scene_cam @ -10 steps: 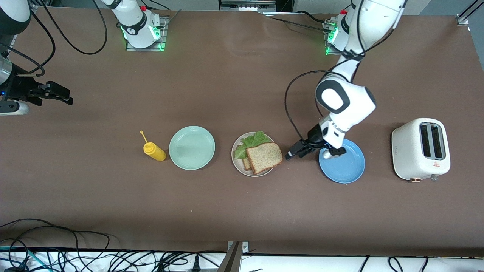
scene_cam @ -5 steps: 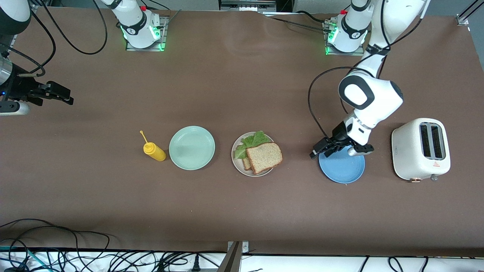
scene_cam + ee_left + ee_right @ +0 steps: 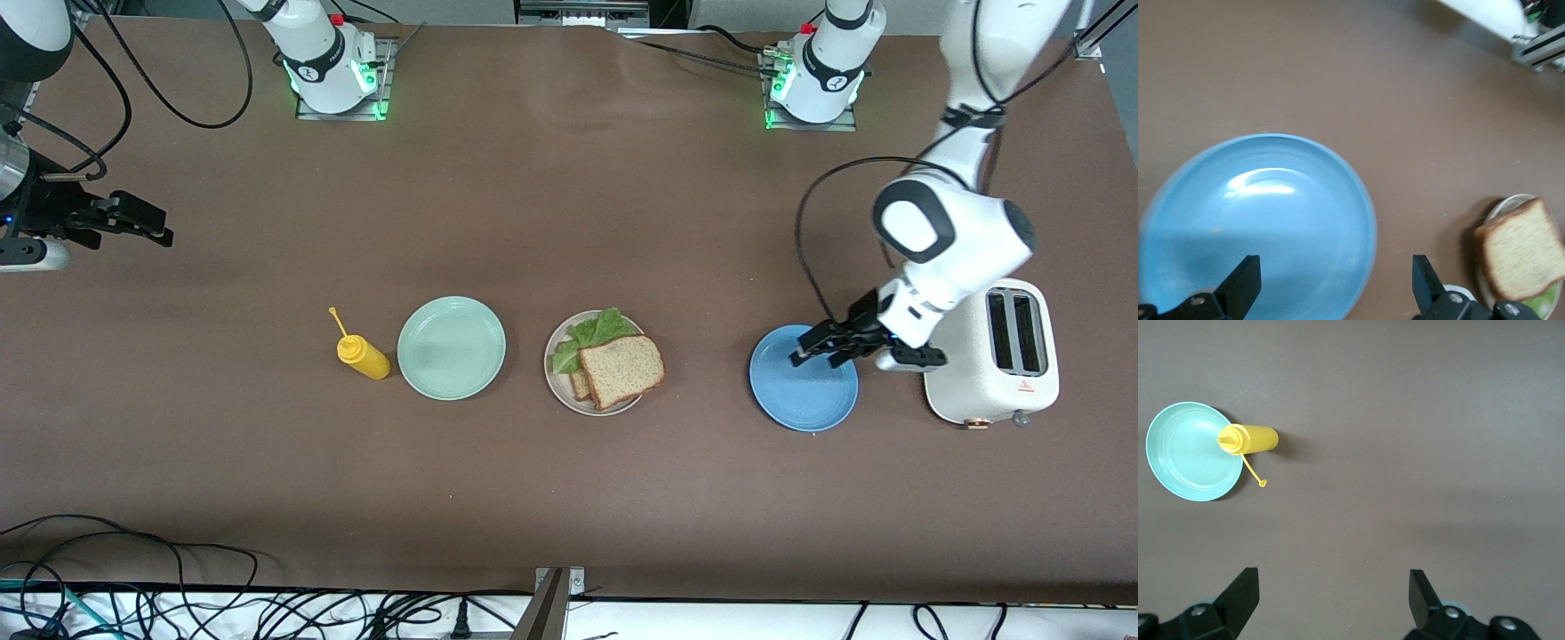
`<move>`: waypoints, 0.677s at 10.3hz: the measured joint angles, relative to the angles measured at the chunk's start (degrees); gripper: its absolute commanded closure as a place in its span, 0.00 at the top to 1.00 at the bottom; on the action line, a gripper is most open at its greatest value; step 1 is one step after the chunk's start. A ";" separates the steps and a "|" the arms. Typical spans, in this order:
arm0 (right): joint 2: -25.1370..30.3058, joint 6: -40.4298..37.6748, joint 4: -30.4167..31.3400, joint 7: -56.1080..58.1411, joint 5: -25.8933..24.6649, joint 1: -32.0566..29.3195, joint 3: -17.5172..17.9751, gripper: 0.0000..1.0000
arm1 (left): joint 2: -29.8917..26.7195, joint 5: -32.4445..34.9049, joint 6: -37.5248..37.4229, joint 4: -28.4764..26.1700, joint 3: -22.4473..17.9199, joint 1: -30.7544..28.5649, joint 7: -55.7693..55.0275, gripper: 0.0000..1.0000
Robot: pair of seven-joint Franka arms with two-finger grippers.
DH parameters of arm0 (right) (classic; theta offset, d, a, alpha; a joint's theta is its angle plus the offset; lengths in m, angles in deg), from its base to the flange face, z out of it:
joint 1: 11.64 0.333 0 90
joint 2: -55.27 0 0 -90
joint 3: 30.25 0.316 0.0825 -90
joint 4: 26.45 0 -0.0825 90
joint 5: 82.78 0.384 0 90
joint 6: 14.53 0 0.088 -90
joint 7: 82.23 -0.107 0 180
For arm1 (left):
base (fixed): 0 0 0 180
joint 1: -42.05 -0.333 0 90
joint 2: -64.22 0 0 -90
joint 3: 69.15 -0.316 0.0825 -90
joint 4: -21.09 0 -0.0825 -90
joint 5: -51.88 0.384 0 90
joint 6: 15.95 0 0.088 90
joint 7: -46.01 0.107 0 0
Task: Make sandwich on beige plate with both arms
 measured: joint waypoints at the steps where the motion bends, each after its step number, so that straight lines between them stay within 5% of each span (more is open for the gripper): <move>1: 0.00 0.00 0.00 0.00 0.00 0.00 0.00 1.00 | -0.35 5.43 -3.73 1.13 -0.05 -2.90 -0.17 1.00; 7: -0.06 0.11 0.00 0.00 0.00 0.01 0.00 1.00 | -1.51 31.49 -24.09 16.17 -0.85 -6.61 -16.93 1.00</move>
